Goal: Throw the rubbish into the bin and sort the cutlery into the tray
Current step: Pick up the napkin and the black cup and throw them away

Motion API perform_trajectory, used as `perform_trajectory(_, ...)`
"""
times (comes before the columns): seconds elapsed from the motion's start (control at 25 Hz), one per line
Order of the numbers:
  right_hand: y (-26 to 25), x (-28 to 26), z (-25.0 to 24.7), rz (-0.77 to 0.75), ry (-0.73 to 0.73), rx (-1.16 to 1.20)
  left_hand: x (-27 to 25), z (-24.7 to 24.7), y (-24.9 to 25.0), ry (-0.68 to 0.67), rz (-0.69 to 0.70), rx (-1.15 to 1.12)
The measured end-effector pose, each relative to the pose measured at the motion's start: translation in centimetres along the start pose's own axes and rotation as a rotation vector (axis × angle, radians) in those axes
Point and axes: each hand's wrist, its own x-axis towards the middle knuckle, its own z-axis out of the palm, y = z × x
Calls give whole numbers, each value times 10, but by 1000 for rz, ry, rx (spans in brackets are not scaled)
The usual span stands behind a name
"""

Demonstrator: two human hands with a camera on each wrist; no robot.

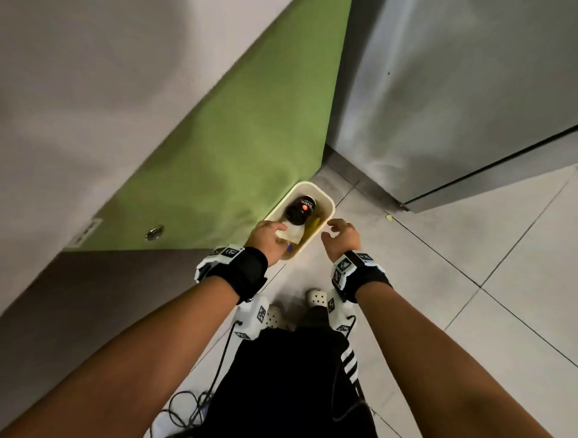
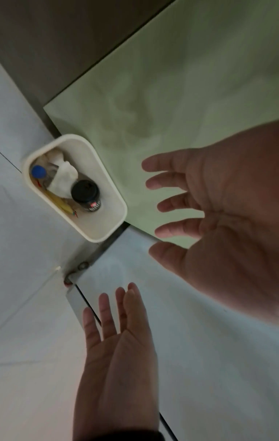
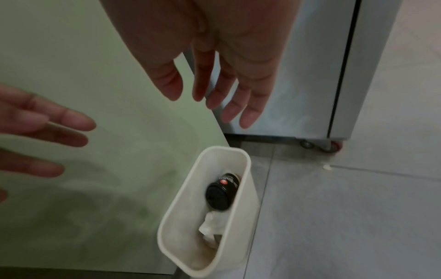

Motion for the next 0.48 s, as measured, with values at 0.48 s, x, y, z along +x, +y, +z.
perform_trajectory(0.48,-193,-198,-150,-687,41,-80,-250,-179,119,224,328,-463)
